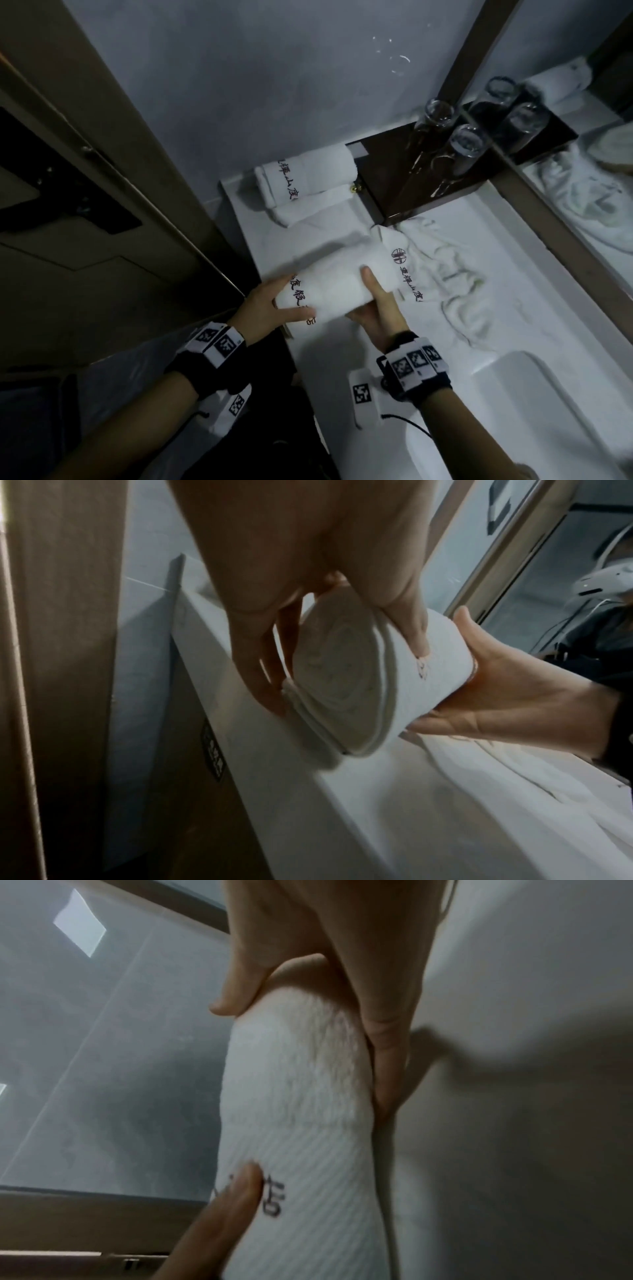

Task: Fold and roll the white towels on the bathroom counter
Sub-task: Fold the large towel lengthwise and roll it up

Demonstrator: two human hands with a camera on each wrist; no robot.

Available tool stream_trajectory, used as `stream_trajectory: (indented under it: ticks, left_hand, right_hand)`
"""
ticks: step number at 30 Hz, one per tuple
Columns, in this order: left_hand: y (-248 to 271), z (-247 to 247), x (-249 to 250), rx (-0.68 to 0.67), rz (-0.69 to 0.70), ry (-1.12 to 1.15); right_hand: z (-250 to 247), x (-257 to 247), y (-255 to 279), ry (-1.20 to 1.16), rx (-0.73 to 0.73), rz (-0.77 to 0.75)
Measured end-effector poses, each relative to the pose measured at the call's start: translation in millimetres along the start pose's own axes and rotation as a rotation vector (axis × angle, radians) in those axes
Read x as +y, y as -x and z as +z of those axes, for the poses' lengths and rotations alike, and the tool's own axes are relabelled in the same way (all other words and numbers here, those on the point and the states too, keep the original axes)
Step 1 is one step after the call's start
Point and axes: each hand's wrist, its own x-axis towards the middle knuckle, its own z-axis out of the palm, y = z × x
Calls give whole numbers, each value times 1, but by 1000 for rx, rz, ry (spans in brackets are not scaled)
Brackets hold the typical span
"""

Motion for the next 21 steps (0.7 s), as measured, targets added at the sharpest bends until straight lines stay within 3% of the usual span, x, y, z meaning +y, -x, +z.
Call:
stream_trajectory:
  ticks: [4,11,15,21]
  left_hand:
    - [-27,-10,14,20,-60,41]
    - [-74,-38,32,250,-85,71]
    - [-98,-51,32,239,-90,103]
    - [-123,-57,22,186,-79,128]
  right_hand:
    - [28,-13,-26,-43,111,-18]
    - [72,-37,-82,-234,270,-54]
    - [85,-45,-106,-274,318,-98]
    - [82,-42,-129,-136,432,-147]
